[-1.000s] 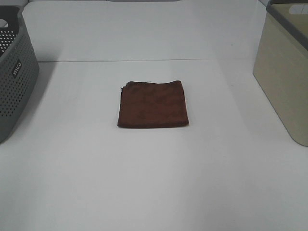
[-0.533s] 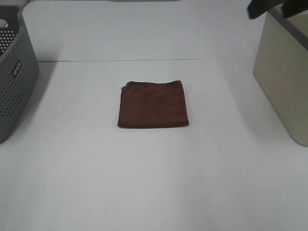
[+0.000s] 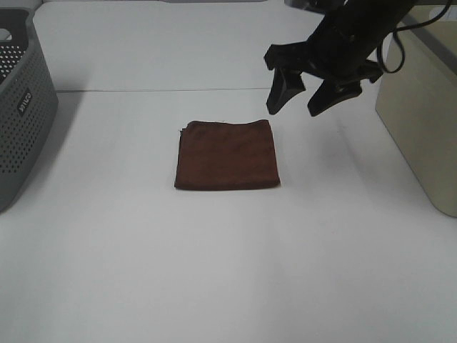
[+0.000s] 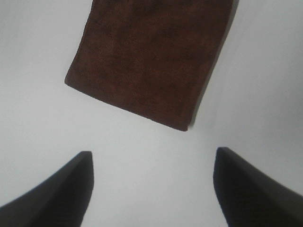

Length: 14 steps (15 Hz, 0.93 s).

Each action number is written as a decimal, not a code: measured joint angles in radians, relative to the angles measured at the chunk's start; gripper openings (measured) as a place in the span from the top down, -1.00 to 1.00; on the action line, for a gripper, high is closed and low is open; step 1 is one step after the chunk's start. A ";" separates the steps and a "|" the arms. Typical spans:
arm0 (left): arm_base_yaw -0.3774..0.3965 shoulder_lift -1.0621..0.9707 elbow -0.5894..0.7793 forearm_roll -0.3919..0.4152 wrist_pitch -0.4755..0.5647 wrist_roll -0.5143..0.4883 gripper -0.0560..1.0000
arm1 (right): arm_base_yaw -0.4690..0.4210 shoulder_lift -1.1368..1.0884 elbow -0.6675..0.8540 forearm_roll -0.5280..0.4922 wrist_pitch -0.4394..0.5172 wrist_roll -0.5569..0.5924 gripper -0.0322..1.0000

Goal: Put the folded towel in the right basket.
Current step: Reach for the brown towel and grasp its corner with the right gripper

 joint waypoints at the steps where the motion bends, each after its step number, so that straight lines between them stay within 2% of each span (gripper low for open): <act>1: 0.000 0.000 0.000 0.000 0.000 0.000 -0.77 | 0.000 0.027 -0.009 0.010 -0.001 -0.003 -0.37; 6: 0.000 0.000 0.000 0.000 0.000 0.000 -0.77 | -0.007 0.260 -0.156 0.034 -0.007 -0.028 -0.50; 8: 0.000 0.000 0.000 0.000 0.000 0.000 -0.77 | -0.038 0.341 -0.226 0.094 0.001 -0.047 -0.51; 9: 0.000 0.000 0.000 0.000 0.000 0.000 -0.77 | -0.083 0.405 -0.267 0.190 0.011 -0.099 -0.52; 10: 0.000 0.000 0.000 0.000 0.000 0.000 -0.77 | -0.100 0.430 -0.275 0.226 0.016 -0.123 -0.54; 14: 0.000 0.000 0.000 0.000 0.000 0.000 -0.77 | -0.105 0.465 -0.276 0.255 -0.019 -0.145 -0.58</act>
